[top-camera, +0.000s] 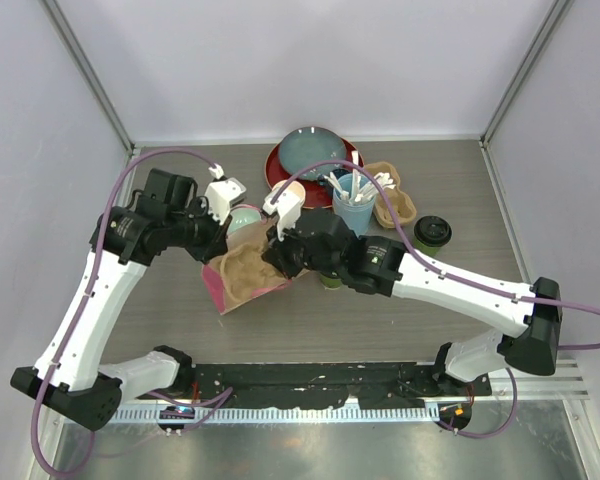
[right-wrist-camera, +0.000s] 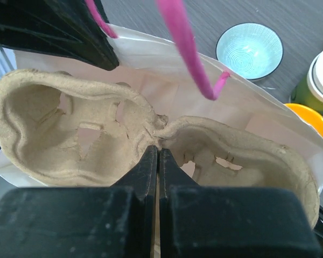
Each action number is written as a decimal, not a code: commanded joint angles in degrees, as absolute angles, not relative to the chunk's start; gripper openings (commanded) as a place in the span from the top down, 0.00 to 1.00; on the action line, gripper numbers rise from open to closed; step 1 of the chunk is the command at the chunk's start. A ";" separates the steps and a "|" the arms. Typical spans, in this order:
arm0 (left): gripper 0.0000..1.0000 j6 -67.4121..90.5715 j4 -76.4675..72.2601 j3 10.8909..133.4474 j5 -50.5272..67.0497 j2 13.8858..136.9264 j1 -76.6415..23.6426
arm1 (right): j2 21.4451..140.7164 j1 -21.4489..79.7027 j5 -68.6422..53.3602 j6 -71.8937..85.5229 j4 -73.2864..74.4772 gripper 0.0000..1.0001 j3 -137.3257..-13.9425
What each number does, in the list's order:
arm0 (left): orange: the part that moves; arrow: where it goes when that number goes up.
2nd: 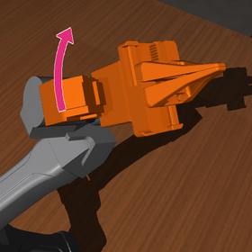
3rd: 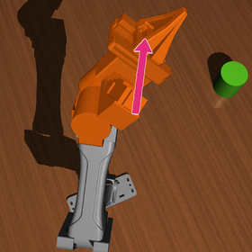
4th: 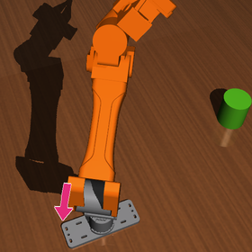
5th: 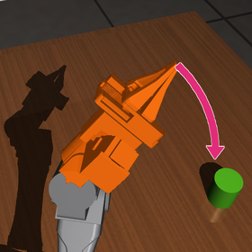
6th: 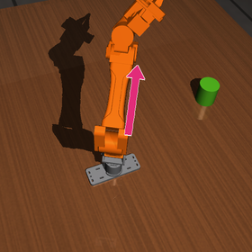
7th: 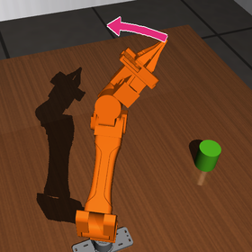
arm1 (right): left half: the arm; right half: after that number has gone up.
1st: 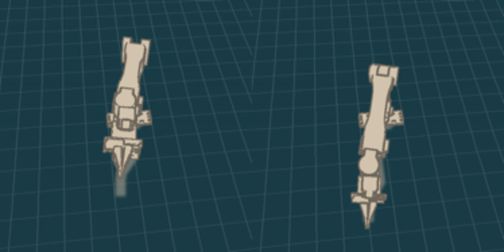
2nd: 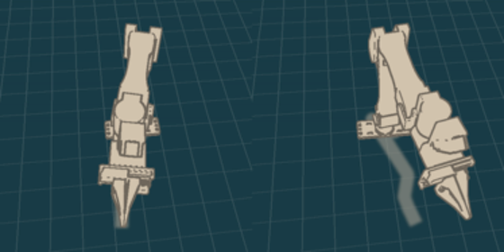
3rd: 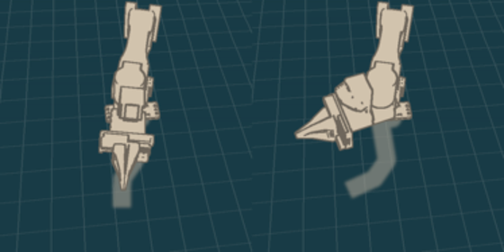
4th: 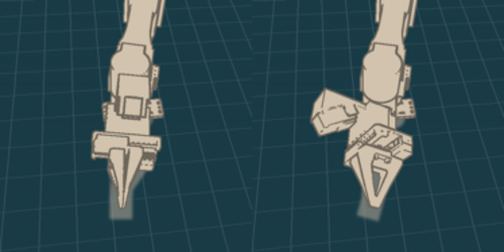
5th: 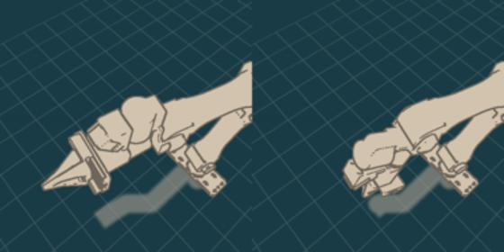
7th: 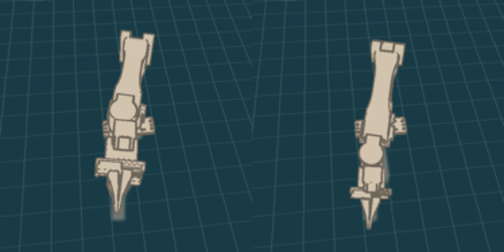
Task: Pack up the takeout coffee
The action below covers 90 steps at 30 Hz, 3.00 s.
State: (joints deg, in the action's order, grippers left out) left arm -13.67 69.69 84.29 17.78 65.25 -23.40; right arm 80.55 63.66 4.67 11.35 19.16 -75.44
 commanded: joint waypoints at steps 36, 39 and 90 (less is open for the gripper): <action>1.00 -11.60 70.13 88.50 19.68 63.28 -25.14 | 91.58 76.64 22.60 -7.82 25.49 0.99 -92.29; 1.00 -12.13 71.01 88.86 20.83 62.84 -25.05 | 92.02 74.27 17.59 -5.72 23.47 0.99 -90.71; 1.00 -6.59 64.95 87.27 17.92 63.02 -25.05 | 109.07 64.86 13.72 6.42 33.23 0.99 -86.84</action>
